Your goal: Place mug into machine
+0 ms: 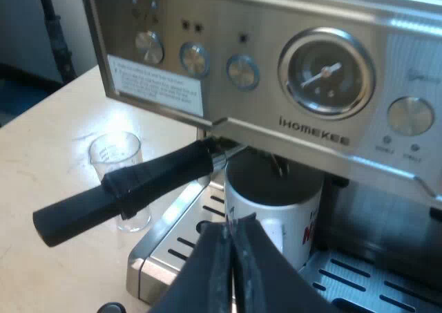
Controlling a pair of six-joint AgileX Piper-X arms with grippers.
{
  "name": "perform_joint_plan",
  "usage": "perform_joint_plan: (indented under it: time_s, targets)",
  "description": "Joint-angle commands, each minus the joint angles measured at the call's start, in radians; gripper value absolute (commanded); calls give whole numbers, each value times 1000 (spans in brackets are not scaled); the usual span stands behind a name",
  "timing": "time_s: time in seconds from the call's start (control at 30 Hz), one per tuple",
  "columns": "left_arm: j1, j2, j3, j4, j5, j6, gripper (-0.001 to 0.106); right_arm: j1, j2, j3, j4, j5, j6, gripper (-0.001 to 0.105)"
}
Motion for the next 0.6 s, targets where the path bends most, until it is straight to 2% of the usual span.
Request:
perform_joint_plan:
  time_s: [0.03, 0.17, 0.33, 0.6]
  targets:
    - [-5, -2, -35, -12, 7, -14, 102, 2, -17, -9, 0, -8, -2, 0]
    - [-5, -2, -63, -18, 3, -10, 102, 2, -16, -9, 0, -70, -2, 0]
    - [-5, -2, -66, -54, -21, -11, 102, 2, -10, -9, -4, -89, -2, 0]
    - [-5, -2, -66, -72, -17, -11, 102, 2, 48, -9, -113, -131, -2, 0]
